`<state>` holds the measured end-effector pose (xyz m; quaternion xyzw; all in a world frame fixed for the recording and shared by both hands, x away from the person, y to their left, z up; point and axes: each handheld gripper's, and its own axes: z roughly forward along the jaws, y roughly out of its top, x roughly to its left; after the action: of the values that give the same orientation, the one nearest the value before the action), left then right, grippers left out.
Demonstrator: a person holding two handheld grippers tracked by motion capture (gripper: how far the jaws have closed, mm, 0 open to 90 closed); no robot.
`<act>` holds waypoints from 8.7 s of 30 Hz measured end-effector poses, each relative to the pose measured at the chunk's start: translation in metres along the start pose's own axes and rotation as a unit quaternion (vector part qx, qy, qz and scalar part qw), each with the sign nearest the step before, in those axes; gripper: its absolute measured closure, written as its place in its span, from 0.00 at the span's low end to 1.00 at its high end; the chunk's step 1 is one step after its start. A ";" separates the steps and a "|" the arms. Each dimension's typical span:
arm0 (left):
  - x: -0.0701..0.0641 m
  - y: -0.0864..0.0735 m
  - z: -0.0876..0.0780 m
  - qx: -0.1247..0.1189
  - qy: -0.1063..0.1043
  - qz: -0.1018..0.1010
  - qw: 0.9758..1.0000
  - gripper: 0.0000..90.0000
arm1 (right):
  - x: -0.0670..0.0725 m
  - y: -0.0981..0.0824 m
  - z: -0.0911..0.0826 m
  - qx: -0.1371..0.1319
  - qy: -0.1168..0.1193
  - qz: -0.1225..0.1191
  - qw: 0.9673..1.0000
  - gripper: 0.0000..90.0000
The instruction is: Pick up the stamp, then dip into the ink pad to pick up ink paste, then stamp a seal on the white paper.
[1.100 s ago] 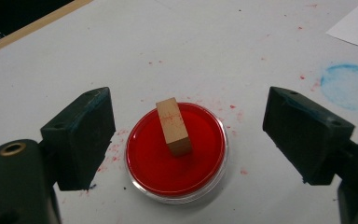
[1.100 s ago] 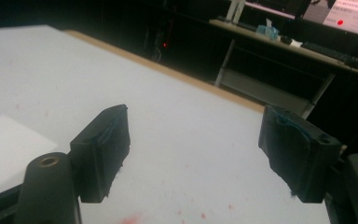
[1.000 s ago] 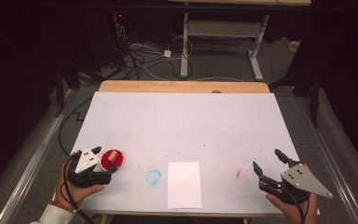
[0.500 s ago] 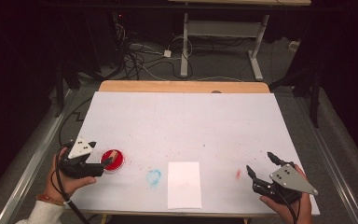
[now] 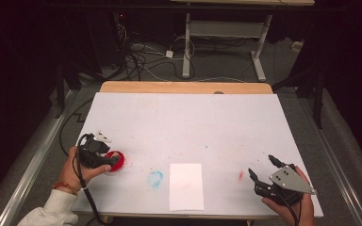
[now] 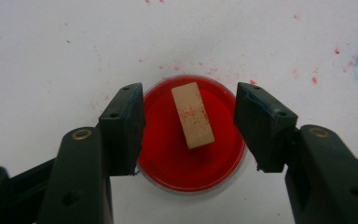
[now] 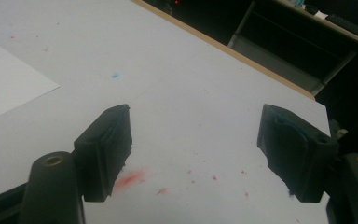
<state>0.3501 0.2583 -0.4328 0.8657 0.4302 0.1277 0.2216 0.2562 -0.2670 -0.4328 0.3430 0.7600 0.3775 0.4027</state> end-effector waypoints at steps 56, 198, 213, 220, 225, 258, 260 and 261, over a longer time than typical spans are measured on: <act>-0.005 -0.016 -0.037 -0.071 0.026 0.032 0.997 0.82 | -0.003 0.005 0.009 -0.009 0.006 0.000 1.000 0.30; -0.002 -0.017 0.019 0.007 -0.020 0.035 0.999 0.82 | 0.003 -0.001 0.014 0.021 0.019 -0.016 0.999 0.29; -0.001 -0.019 0.021 0.003 -0.022 0.033 0.999 0.82 | 0.003 0.000 0.021 0.026 0.026 -0.018 0.999 0.29; -0.002 -0.020 0.020 -0.003 -0.019 0.034 0.999 0.82 | 0.002 0.001 0.019 0.020 0.022 -0.015 0.999 0.29; -0.001 -0.021 0.017 -0.013 -0.019 0.030 0.999 0.82 | 0.002 0.001 0.020 0.019 0.023 -0.016 0.999 0.29; -0.072 0.031 -0.028 -0.114 -0.072 0.131 0.982 0.82 | 0.002 0.000 0.014 0.017 0.021 -0.021 0.999 0.29; -0.079 0.035 -0.024 -0.111 -0.079 0.140 0.981 0.82 | 0.003 0.000 0.013 0.017 0.021 -0.021 0.999 0.29; -0.085 0.038 -0.021 -0.108 -0.085 0.148 0.979 0.82 | 0.003 0.000 0.013 0.017 0.022 -0.020 0.999 0.29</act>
<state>0.3169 0.1755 -0.3983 0.8987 0.2602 0.1304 0.3281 0.2663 -0.2606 -0.4393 0.3255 0.7819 0.3640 0.3876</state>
